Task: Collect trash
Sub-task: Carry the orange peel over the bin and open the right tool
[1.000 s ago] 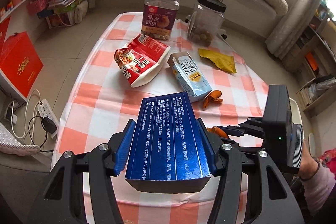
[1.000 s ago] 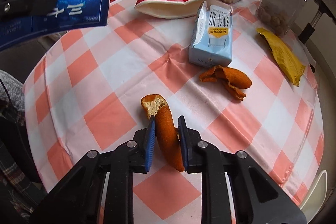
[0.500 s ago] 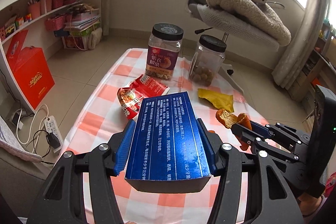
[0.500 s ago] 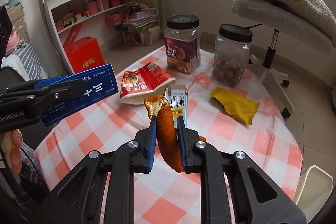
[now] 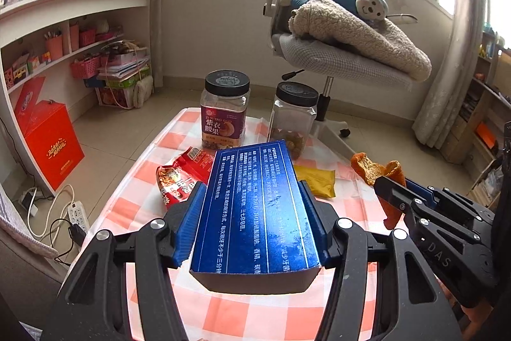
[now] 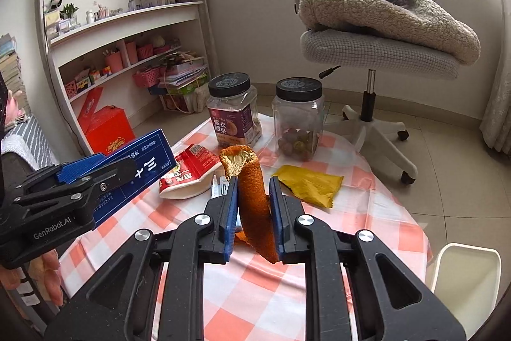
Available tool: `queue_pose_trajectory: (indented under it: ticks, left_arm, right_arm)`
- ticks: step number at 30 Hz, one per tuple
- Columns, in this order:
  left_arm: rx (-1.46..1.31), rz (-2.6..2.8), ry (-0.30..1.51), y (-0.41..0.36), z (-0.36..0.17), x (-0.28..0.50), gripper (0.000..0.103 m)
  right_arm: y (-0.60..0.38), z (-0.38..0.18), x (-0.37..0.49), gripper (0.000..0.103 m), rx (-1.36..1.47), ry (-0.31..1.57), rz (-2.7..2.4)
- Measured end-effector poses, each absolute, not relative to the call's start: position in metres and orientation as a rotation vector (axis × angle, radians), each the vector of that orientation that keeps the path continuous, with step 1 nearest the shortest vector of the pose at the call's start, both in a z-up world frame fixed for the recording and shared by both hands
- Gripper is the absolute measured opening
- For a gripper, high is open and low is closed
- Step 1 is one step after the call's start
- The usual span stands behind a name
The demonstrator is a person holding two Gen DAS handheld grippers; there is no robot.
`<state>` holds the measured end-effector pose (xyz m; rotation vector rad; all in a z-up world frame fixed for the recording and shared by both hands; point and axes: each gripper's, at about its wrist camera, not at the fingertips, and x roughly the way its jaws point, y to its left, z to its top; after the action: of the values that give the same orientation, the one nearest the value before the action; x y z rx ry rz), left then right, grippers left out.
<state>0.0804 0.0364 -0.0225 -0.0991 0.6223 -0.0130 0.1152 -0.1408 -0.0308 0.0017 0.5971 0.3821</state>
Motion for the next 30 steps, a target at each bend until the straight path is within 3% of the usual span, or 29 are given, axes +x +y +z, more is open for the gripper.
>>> queue_pose_trajectory:
  ticks: [30]
  left_arm:
    - [-0.008, -0.191, 0.630, -0.098, -0.027, 0.079, 0.057]
  right_arm:
    - [-0.301, -0.019, 0.082, 0.019, 0.106, 0.563, 0.078]
